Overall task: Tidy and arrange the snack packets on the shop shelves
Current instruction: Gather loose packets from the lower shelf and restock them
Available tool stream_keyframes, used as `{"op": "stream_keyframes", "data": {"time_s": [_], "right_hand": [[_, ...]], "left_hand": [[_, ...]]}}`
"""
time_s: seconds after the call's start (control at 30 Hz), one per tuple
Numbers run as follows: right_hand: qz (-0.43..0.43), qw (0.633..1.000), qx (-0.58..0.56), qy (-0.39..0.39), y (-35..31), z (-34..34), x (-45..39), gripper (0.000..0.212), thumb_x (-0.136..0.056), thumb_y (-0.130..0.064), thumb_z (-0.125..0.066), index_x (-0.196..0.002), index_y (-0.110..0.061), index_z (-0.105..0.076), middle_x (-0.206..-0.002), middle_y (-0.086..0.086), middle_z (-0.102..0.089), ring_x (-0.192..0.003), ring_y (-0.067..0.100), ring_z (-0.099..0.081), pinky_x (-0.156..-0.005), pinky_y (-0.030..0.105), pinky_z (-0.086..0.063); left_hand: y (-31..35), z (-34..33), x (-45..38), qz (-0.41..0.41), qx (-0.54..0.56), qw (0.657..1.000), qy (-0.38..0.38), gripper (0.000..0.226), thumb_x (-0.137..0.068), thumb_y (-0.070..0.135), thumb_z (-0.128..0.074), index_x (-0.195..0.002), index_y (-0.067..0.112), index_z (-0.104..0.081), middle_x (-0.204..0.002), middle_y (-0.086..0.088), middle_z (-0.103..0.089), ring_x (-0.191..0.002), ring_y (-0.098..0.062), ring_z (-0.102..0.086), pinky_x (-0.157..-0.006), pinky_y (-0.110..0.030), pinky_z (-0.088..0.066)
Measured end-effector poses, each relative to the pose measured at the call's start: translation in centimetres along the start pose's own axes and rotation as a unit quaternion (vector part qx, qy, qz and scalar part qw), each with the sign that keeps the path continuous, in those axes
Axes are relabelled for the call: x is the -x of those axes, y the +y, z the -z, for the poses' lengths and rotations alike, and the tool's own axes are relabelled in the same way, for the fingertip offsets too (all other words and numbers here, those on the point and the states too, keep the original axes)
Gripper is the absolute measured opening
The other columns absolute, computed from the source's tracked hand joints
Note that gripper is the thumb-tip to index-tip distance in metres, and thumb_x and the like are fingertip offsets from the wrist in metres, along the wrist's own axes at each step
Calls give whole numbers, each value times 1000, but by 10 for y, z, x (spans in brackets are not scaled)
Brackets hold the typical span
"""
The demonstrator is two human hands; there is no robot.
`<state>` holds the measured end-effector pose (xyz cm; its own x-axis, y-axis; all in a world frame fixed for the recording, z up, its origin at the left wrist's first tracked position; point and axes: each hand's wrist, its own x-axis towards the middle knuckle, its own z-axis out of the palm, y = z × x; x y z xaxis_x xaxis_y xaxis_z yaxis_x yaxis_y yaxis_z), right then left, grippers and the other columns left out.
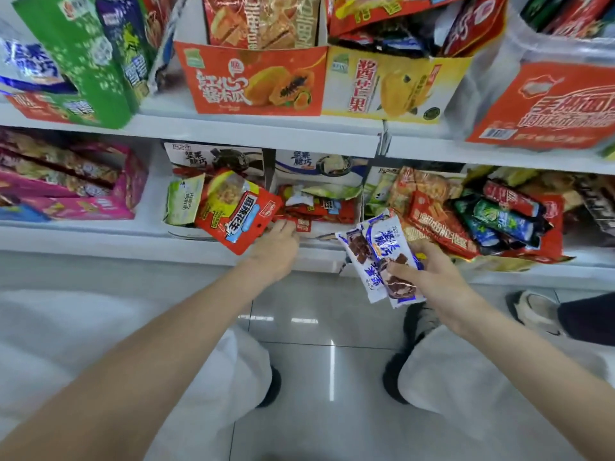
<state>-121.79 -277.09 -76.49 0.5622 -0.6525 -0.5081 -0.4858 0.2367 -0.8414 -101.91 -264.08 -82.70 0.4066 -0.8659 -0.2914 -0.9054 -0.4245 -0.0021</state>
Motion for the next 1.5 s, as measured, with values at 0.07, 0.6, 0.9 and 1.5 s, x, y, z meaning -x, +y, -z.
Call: {"op": "stream_keyframes", "data": {"time_s": [0.07,0.6,0.9,1.5], "right_hand": [[-6,1000,0,1,0,0,0,26,-81,-4,-68,-89,-20,-48,-93,12,-68,-74,29,-65,-76,48,-52],[6,998,-16,63,-7,12,-6,34,-82,-8,-67,-110,-12,-48,-101,10,-67,-83,28,-67,-75,39,-54],[10,997,15,77,-8,16,-24,34,-82,-13,-68,-110,-15,-49,-102,6,-67,-86,23,-68,-80,41,-55],[80,969,206,112,-19,7,-21,41,-88,-16,-62,-121,-4,-41,-107,8,-59,-79,14,-54,-51,17,-34]], "left_hand": [[5,-3,6,-33,-10,999,8,52,-84,-2,-49,-134,-2,-37,-136,-14,-34,-125,-27,-31,-107,-35,-32],[21,33,-42,-6,-6,998,56,84,-78,39,-67,-143,15,-20,-147,-10,-29,-135,-29,-28,-111,-41,-23],[25,35,-63,49,-60,993,86,45,-86,26,-60,-125,11,-43,-120,-14,-57,-111,-32,-53,-85,-39,-43],[-4,50,-9,-38,-36,986,160,34,-75,1,-64,-108,8,-62,-113,-14,-60,-110,-32,-51,-86,-40,-38]]}}
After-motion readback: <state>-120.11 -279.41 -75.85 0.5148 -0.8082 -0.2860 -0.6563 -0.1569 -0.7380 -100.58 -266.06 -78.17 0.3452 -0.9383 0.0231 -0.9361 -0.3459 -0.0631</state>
